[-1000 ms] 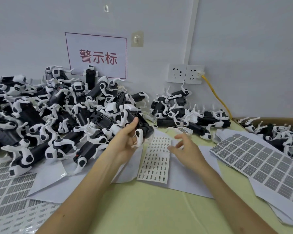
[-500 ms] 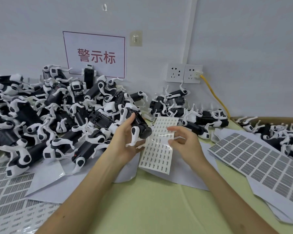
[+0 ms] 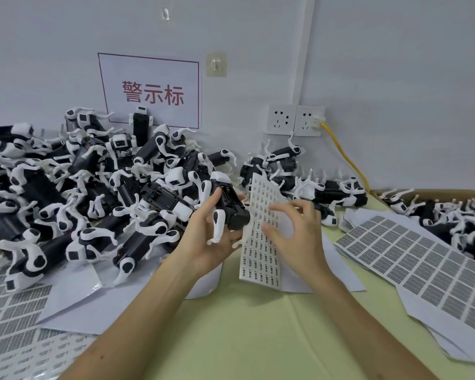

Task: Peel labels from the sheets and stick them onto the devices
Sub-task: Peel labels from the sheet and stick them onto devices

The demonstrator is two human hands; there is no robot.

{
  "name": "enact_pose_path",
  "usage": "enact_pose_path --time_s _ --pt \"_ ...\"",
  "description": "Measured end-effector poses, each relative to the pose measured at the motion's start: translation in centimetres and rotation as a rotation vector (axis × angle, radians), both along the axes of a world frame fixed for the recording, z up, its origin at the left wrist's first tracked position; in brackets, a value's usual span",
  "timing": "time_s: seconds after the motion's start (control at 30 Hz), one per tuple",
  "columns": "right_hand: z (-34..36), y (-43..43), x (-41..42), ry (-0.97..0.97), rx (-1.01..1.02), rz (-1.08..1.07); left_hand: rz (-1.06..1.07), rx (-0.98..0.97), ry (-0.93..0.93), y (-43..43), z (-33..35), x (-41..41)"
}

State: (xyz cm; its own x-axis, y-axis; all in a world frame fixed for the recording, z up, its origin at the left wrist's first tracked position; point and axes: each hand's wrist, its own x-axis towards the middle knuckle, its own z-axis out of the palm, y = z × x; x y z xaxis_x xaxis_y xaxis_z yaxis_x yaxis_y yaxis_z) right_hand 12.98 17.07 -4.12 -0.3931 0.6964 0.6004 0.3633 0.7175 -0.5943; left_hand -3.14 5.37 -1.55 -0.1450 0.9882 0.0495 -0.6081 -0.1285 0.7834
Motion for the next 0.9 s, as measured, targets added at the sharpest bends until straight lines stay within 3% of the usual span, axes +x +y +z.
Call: enact_pose_path --time_s 0.2,0.6,0.9 --pt "0.3 -0.3 0.0 0.123 -0.004 0.172 0.008 0.004 -0.029 -0.1 0.2 0.7" --pt "0.5 -0.2 0.5 0.194 0.024 0.195 -0.101 0.003 0.012 0.1 -0.5 0.6" --pt "0.4 -0.3 0.4 0.192 0.011 0.204 -0.006 0.037 -0.094 0.2 -0.5 1.6"
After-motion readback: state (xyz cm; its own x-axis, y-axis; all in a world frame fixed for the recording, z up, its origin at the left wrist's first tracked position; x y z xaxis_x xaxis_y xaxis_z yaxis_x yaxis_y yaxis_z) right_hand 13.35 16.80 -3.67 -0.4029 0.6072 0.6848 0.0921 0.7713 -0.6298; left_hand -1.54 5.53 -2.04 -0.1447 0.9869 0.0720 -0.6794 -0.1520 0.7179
